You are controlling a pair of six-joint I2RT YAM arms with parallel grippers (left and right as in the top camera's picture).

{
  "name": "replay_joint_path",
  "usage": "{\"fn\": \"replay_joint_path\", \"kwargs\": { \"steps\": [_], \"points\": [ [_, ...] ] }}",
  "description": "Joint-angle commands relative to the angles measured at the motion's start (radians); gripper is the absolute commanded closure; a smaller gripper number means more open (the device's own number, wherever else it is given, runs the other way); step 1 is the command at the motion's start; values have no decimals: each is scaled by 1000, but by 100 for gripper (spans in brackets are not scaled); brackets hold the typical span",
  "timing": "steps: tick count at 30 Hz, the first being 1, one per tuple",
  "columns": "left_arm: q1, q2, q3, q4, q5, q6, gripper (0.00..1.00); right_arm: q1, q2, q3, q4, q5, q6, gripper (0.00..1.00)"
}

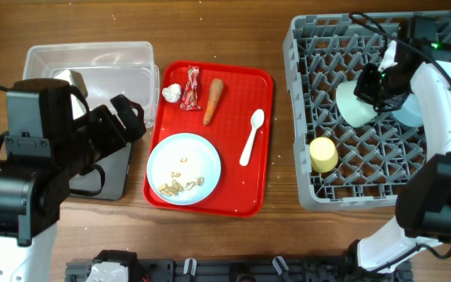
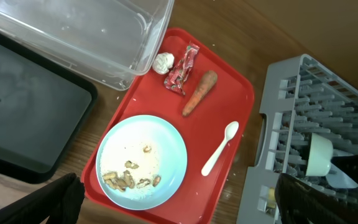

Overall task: Sort waste into correct bins and load items into the dishwasher rack
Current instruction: 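Lower the mint bowl upside down in the rack and release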

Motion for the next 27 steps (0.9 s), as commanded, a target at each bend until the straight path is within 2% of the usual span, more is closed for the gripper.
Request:
{"fn": "replay_joint_path", "kwargs": {
  "steps": [1, 4, 13, 17, 20, 22, 23, 24, 27],
  "points": [
    [6, 0, 5, 3, -3, 1, 0, 6, 49, -11, 8, -72, -46, 96],
    [6, 0, 5, 3, -3, 1, 0, 8, 49, -11, -5, -187, -162, 96],
    [6, 0, 5, 3, -3, 1, 0, 8, -16, -10, 2, -233, -188, 96],
    [6, 0, 5, 3, -3, 1, 0, 50, -192, -10, 8, -302, -200, 96],
    [6, 0, 5, 3, -3, 1, 0, 172, -412, -10, 36, -375, -270, 96],
    [6, 0, 5, 3, -3, 1, 0, 278, -525, -10, 56, -340, -305, 93],
    [6, 0, 5, 3, -3, 1, 0, 322, -568, -10, 60, -296, -302, 70],
    [6, 0, 5, 3, -3, 1, 0, 360, -608, -10, 59, -261, -283, 0],
    [6, 0, 5, 3, -3, 1, 0, 391, -665, -10, 60, -264, -172, 1]
  ]
}}
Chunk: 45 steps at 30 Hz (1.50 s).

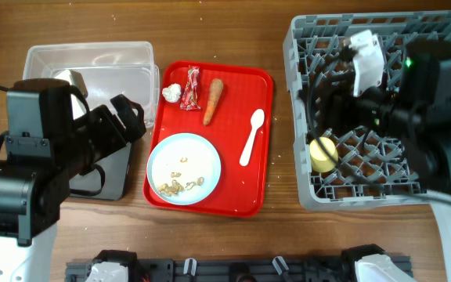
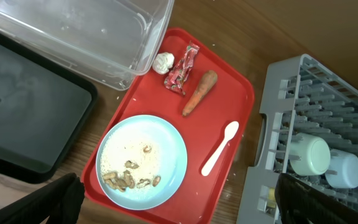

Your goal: Sort waste into correct bins and load items into the dishwasher rack

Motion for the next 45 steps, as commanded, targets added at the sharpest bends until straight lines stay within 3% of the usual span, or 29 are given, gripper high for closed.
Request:
{"fn": "replay_joint_path", "kwargs": {
  "steps": [1, 3, 8, 13, 16, 22, 27, 30, 37, 43, 45],
  "points": [
    [6, 0, 5, 3, -3, 1, 0, 25, -27, 1, 5, 30, 116, 0],
    [6, 0, 5, 3, -3, 1, 0, 24, -24, 1, -11, 30, 181, 0],
    [6, 0, 5, 3, -3, 1, 0, 23, -29, 1, -153, 105, 142, 0],
    [6, 0, 5, 3, -3, 1, 0, 23, -138, 1, 55, 119, -64, 0],
    [6, 0, 5, 3, -3, 1, 0, 21, -212, 1, 123, 216, -84, 0],
    [6, 0, 5, 3, -3, 1, 0, -49, -346, -60, 118, 220, -80, 0],
    [6, 0, 5, 3, -3, 1, 0, -112, -476, -212, 184, 235, -84, 0],
    [6, 0, 5, 3, -3, 1, 0, -139, -563, -414, 256, 224, -81, 0],
    [6, 0, 5, 3, -3, 1, 0, -138, -816, -929, 606, 216, -32, 0],
    [6, 0, 5, 3, -3, 1, 0, -138, -784, -893, 612, 200, -1, 0],
    [6, 0, 5, 3, -3, 1, 0, -138, -705, -887, 758, 129, -2, 0]
  ]
}}
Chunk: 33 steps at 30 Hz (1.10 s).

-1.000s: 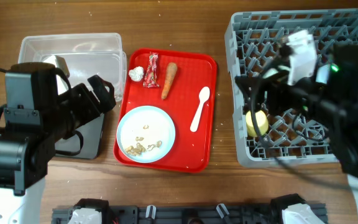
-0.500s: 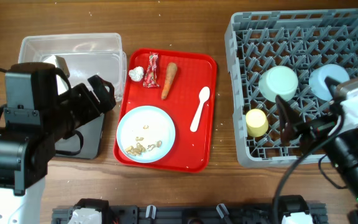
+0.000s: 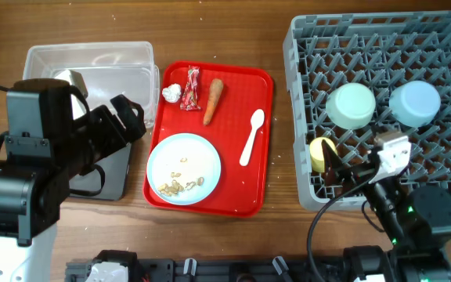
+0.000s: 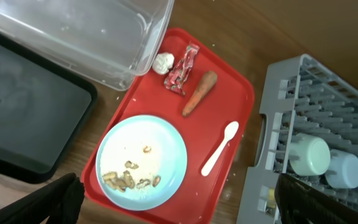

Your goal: Sort waste into correct bins and load items into the dishwasher rack

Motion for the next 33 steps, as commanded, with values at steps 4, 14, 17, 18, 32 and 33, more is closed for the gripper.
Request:
{"fn": "replay_joint_path", "kwargs": {
  "steps": [4, 14, 17, 18, 32, 33],
  "points": [
    [6, 0, 5, 3, -3, 1, 0, -7, 148, 34, 303, -231, 35, 0],
    [6, 0, 5, 3, -3, 1, 0, -7, 180, 105, 373, -271, 641, 0],
    [6, 0, 5, 3, -3, 1, 0, -6, 249, 110, 369, -314, 583, 0],
    [6, 0, 5, 3, -3, 1, 0, -6, 278, 132, 333, -320, 568, 0],
    [6, 0, 5, 3, -3, 1, 0, 342, 1177, 1156, -702, -48, 415, 0],
    [6, 0, 5, 3, -3, 1, 0, 342, 1226, 1152, -715, -43, 480, 5]
  ]
}}
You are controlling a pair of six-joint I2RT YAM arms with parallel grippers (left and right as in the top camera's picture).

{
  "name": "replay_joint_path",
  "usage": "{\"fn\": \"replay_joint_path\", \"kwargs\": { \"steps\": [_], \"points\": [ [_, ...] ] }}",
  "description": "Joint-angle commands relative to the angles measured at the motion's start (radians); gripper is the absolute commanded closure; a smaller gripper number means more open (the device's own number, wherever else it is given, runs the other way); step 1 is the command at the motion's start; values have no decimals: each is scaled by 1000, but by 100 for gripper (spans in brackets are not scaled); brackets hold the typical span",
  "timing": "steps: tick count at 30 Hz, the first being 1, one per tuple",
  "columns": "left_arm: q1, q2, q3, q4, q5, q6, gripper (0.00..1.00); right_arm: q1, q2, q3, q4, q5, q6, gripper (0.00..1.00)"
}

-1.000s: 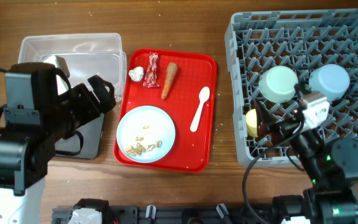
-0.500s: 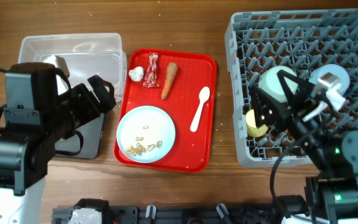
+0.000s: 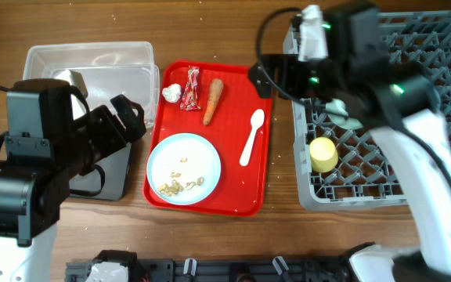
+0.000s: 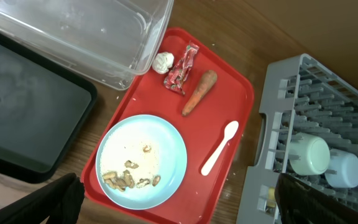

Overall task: Sort waste into correct bins and load items into the dishwasher rack
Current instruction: 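Grasp the white spoon on the red tray with the right gripper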

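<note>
A red tray [image 3: 266,168] holds a light blue plate [image 3: 183,167] with food scraps, a white spoon [image 3: 251,136], a carrot [image 3: 213,101], a red wrapper [image 3: 192,88] and a crumpled white paper ball [image 3: 171,92]. My right gripper [image 3: 260,80] hangs over the tray's back right corner, above the spoon, apparently open and holding nothing. My left gripper [image 4: 179,200] is open wide, high above the plate [image 4: 141,160]. The grey dishwasher rack [image 3: 304,192] carries a yellow cup [image 3: 323,154]; a pale green cup [image 4: 309,154] and a blue cup [image 4: 344,169] stand in it.
A clear plastic bin [image 3: 92,64] stands at the back left, with a black bin [image 4: 17,118] in front of it. My right arm [image 3: 398,102] stretches across the rack's left half and hides most of the cups from overhead.
My right arm was low at the rack's front edge; now it reaches across the rack, its gripper over the tray's back right corner. The left arm and all tray items are unchanged.
My right gripper was at the green cup in the rack, beside the blue cup. Then the arm hovered over the rack with both cups standing free. Then it was at the rack's front edge. Now it is over the tray near the spoon.
</note>
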Motion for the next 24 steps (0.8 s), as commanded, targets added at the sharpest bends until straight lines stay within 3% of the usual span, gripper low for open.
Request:
{"fn": "replay_joint_path", "kwargs": {
  "steps": [1, 2, 3, 4, 5, 6, 8, 10, 11, 12, 13, 14, 20, 24],
  "points": [
    [6, 0, 5, 3, -3, 1, 0, 3, 129, -1, -30, 2, 151, 13],
    [6, 0, 5, 3, -3, 1, 0, 7, 173, -10, -53, 23, 209, 18],
    [6, 0, 5, 3, -3, 1, 0, 19, 232, -24, -64, 28, 243, 30],
    [6, 0, 5, 3, -3, 1, 0, 31, 282, -35, -65, 25, 261, 43],
    [6, 0, 5, 3, -3, 1, 0, 45, 332, -43, -65, 25, 277, 63],
    [6, 0, 5, 3, -3, 1, 0, 60, 380, -50, -65, 25, 299, 74],
    [6, 0, 5, 3, -3, 1, 0, 95, 470, -66, -65, 29, 403, 79],
    [6, 0, 5, 3, -3, 1, 0, 122, 523, -85, -67, 60, 481, 79],
    [6, 0, 5, 3, -3, 1, 0, 134, 536, -99, -64, 91, 519, 74],
    [6, 0, 5, 3, -3, 1, 0, 142, 536, -114, -61, 127, 551, 61],
    [6, 0, 5, 3, -3, 1, 0, 143, 536, -136, -47, 169, 586, 42],
    [6, 0, 5, 3, -3, 1, 0, 143, 537, -156, -26, 186, 591, 33],
    [6, 0, 5, 3, -3, 1, 0, 134, 538, -312, 122, 174, 617, 36],
    [6, 0, 5, 3, -3, 1, 0, 138, 538, -365, 231, 150, 550, 62]
  ]
}}
